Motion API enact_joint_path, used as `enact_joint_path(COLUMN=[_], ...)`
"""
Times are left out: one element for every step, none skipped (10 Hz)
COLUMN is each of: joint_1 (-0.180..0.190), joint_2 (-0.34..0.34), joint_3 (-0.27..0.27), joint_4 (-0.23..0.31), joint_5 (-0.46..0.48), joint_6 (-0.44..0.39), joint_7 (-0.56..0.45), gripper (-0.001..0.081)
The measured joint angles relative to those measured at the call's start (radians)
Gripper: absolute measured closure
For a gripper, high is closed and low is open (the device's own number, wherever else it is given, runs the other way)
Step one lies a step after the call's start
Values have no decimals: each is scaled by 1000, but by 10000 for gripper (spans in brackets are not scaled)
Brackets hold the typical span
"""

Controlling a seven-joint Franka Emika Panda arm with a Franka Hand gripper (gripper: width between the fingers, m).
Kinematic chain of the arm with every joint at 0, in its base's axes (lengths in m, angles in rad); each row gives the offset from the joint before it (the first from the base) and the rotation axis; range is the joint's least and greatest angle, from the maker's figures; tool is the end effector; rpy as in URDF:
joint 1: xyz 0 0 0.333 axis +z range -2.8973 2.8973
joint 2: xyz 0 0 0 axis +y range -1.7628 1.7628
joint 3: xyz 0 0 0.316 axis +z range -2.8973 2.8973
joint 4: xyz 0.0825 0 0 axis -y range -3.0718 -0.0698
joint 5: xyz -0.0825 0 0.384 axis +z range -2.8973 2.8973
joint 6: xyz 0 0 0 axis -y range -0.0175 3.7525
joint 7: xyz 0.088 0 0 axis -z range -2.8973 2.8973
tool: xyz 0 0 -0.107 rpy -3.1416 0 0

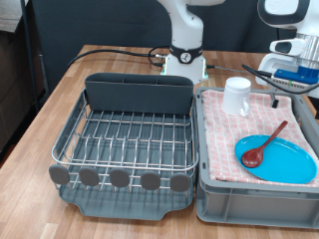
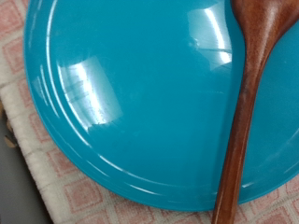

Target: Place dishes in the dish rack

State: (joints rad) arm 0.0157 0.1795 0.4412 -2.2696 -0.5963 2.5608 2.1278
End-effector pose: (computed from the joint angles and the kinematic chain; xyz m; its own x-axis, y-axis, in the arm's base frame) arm 0.4852 0.2470 0.2981 0.3283 -0.9188 0.2191 -0.9012 -0.3742 -0.2188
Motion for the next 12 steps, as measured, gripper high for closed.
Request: enact_joint_path(joint_1=[0,0,0,0,1,3,4,5,5,7,8,8], joint_2=[8,18,29,41,53,65,76,86,95,104,112,118], joint_3=[-5,-11,-18,-25,-32,-39,-44,-50,-57,-65,-70,-76], joint_4=[0,0,0,-1,-1,-1,-1,-1,-1,-1,-1,-1], joint_5=[0,-4,-15,-23,-35,-47,-59,-75,-95,-111,-119,-127], joint_6=[0,5,12,18,20,23,29,37,48,56,65,73], joint_7=[0,2,13,28,52,73,93,116,141,161,174,184], gripper=[4,4,4,4,4,4,4,4,4,4,4,4])
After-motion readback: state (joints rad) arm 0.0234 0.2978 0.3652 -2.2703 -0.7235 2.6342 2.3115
